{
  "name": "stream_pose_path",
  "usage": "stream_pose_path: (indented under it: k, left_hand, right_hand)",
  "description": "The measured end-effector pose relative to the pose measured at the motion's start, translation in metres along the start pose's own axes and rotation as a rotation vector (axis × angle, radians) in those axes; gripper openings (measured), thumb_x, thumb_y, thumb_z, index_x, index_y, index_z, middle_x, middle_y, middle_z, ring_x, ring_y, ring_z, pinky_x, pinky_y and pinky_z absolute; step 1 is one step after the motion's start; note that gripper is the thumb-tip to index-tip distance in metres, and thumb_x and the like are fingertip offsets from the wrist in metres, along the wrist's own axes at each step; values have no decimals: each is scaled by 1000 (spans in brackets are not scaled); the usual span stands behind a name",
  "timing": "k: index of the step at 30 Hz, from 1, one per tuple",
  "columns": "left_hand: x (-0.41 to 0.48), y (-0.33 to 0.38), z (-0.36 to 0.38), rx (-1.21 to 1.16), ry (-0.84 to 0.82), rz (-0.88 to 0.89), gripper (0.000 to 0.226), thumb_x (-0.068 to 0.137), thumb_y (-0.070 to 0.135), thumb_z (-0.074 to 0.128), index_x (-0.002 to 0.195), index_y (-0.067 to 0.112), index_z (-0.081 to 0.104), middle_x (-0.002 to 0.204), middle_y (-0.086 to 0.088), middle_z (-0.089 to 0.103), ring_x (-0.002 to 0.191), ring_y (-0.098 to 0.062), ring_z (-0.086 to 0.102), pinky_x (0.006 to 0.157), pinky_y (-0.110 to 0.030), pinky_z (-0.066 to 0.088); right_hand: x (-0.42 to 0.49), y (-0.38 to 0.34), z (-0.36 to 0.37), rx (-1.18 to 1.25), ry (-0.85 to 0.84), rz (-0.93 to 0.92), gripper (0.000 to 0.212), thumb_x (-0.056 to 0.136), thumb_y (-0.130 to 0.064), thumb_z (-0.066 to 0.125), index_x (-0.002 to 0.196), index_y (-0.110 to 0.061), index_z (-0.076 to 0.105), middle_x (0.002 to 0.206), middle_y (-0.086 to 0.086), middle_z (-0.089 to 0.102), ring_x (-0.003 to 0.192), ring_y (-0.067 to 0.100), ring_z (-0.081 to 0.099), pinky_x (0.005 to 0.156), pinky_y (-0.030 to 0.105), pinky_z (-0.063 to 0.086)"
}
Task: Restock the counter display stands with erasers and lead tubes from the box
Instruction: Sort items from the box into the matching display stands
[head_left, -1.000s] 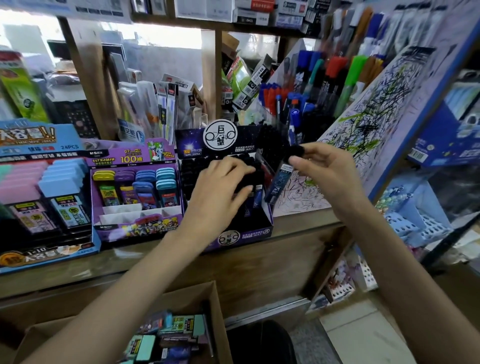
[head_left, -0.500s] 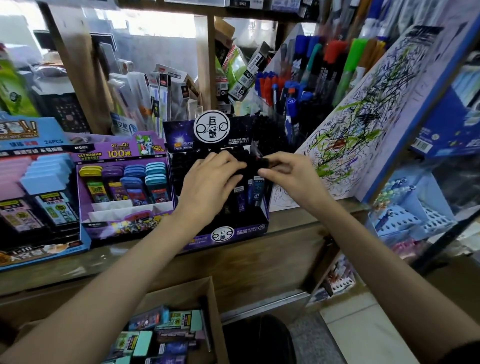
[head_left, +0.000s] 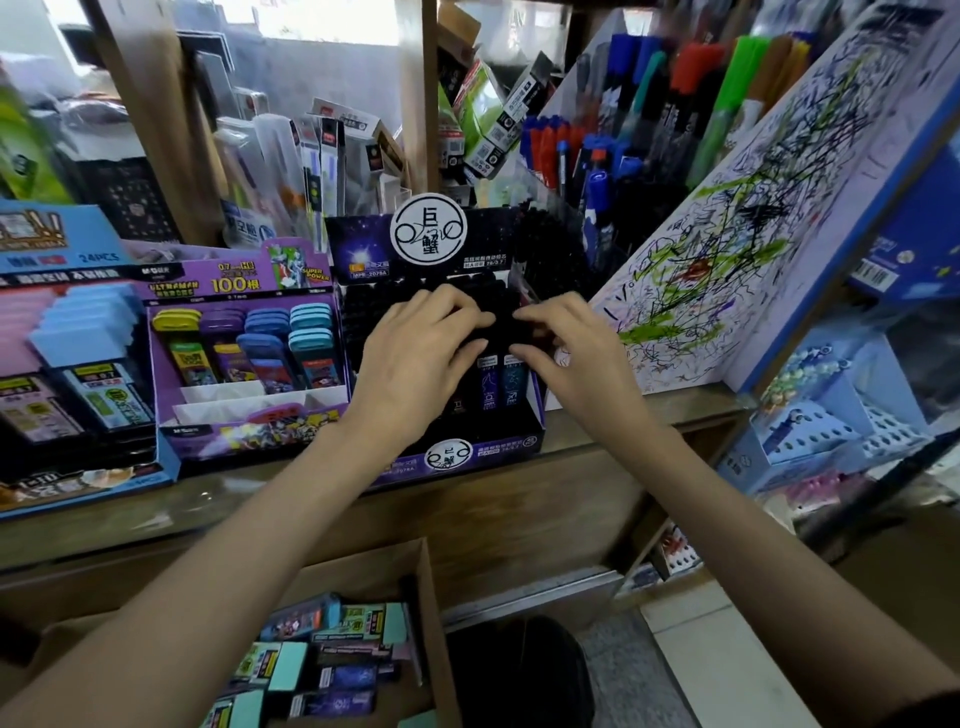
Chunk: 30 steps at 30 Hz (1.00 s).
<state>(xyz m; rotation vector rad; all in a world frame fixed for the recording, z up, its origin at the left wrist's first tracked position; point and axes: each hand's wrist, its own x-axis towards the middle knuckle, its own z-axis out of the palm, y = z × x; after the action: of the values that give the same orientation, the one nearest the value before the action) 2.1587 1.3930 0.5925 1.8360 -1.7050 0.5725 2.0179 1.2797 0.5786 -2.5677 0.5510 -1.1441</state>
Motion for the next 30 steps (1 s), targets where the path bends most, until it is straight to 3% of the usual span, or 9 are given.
stream_pose_path:
  k: [5,11,16,18,21,26,30]
  left_hand:
    - [-2,1,-1,0,-3,17,23,86,14,66,108,9,66,101,-7,64,85,-27,60,69,-34,44]
    - [-10,-1,-12,-43,-64,57,40,89,20,63,126,7,57,122,-9,57,109,-28,56,94,-36,41]
    - [-51,-5,-41,-99,-57,77,26,88,24,61,110,10,64,107,-5,62,95,-25,62,78,-39,50]
    - [-85,-12,-48,-154,-145,69,26,91,32,57,107,13,65,103,-1,62,90,-20,63,71,-36,54]
    - [-151,-25,-48,-198,-323,-19,31,90,40,51,108,20,65,105,6,60,88,-12,63,65,-31,55]
    - [-271,-54,-17,-239,-654,-321,28,92,35,55,118,26,59,119,12,52,104,-11,58,81,-29,48]
    - [-349,-67,5,-301,-829,-482,29,90,38,59,117,28,57,118,14,52,107,-11,58,88,-24,44]
  right_hand:
    - [-3,0,3,-203,66,-140,32,83,-7,68,113,3,63,108,18,62,100,33,61,85,36,50]
    - [-2,-13,-11,-219,-31,-104,37,86,-9,64,122,2,58,114,17,60,104,33,56,91,35,44]
    - [-16,-46,-22,-53,-129,-31,25,91,-16,59,115,-7,61,100,4,62,92,16,57,79,23,45]
    - [-30,-60,-19,68,-279,29,21,91,-18,59,110,-11,64,90,-6,62,81,4,57,73,15,46]
    - [-62,-74,2,115,-526,56,18,92,-21,58,107,-14,66,91,-11,64,85,-1,57,75,12,45]
    - [-131,-82,64,217,-767,213,18,92,-19,58,106,-13,67,100,-2,68,88,-4,55,74,4,39]
    - [-186,-86,117,274,-900,423,20,93,-18,56,110,-13,65,107,1,67,97,9,60,75,9,41]
